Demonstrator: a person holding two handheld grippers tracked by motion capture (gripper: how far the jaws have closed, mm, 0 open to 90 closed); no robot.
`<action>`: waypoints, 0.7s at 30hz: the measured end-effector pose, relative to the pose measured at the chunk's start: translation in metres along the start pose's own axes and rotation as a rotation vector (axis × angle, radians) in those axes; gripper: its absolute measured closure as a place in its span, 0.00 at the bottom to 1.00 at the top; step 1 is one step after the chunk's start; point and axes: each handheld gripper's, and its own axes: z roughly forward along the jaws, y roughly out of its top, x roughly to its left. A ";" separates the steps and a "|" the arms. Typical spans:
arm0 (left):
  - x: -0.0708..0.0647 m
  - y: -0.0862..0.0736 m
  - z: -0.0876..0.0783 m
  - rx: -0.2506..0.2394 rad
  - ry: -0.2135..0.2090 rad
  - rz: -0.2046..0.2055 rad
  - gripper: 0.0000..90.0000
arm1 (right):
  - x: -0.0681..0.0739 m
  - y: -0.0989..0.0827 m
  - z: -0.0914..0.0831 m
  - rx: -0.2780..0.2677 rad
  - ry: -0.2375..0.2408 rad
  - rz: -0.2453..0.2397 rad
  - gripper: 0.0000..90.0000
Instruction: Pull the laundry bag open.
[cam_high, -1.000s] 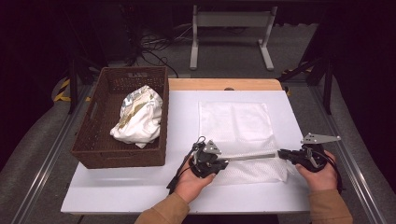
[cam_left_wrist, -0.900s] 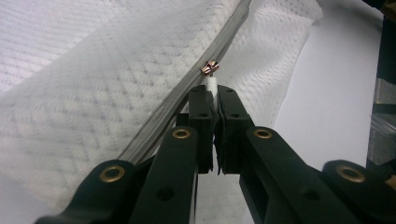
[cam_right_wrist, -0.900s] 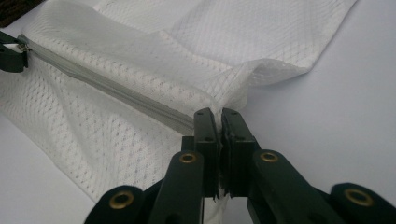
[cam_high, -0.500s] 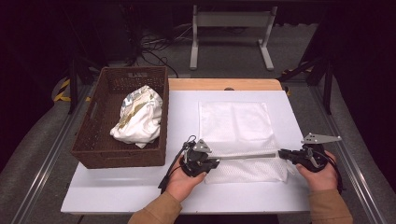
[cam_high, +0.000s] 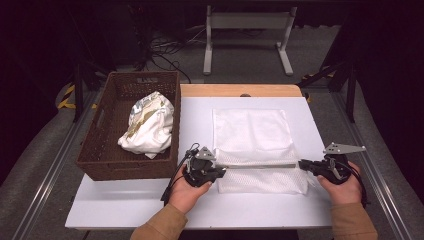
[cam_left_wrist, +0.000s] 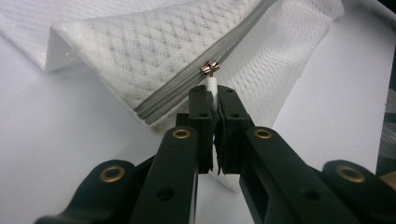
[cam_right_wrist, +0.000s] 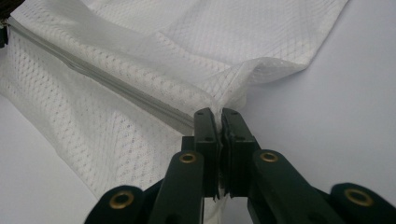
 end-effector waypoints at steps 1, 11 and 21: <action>0.001 -0.001 -0.001 0.005 0.001 -0.005 0.96 | 0.000 0.000 0.000 0.000 -0.001 0.001 0.96; 0.008 -0.005 -0.006 0.022 0.024 -0.026 0.96 | -0.001 -0.001 0.000 0.001 -0.007 0.004 0.96; 0.012 -0.009 -0.012 0.032 0.035 -0.050 0.96 | -0.002 -0.001 0.000 0.004 -0.014 0.013 0.96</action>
